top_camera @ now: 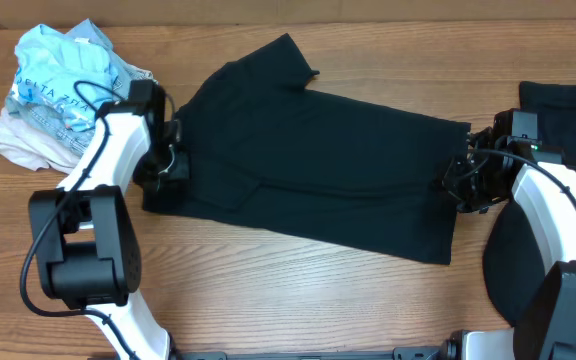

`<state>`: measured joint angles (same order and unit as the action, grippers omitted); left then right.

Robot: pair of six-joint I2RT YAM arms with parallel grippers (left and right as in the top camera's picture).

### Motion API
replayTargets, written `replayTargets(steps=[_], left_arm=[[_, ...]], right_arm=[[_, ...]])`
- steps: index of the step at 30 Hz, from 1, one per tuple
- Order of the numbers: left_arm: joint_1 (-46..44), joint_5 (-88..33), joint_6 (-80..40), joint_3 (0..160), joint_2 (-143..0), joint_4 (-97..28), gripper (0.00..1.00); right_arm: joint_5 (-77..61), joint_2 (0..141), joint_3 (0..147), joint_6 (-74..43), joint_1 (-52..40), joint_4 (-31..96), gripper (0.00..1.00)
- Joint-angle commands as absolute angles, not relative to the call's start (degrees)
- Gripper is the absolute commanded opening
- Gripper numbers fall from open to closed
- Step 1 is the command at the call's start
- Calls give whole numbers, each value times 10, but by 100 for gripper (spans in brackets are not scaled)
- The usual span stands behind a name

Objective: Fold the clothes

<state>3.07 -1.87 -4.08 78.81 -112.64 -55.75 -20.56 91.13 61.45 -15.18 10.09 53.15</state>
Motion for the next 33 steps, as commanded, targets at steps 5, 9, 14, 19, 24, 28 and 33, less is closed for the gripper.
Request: replayTargets(steps=[5, 9, 14, 19, 24, 28, 33], left_arm=[[72, -71, -65, 649, -1131, -416, 4], [73, -55, -85, 606, -1131, -419, 4], [78, 21, -196, 592, -1131, -532, 4], [137, 28, -197, 609, -1104, -630, 4], [173, -13, -162, 657, -1068, -687, 5], [153, -33, -132, 738, -1055, -722, 12], [99, -47, -99, 872, -1055, -741, 28]], right_arm=[[-202, 908, 622, -148, 103, 530, 23], [-202, 908, 622, -148, 103, 531, 23], [-202, 908, 622, -148, 103, 533, 22], [-197, 908, 622, -147, 103, 531, 23], [-180, 908, 622, -147, 102, 487, 28], [-180, 908, 618, -147, 102, 379, 38], [-181, 946, 618, -174, 99, 271, 43]])
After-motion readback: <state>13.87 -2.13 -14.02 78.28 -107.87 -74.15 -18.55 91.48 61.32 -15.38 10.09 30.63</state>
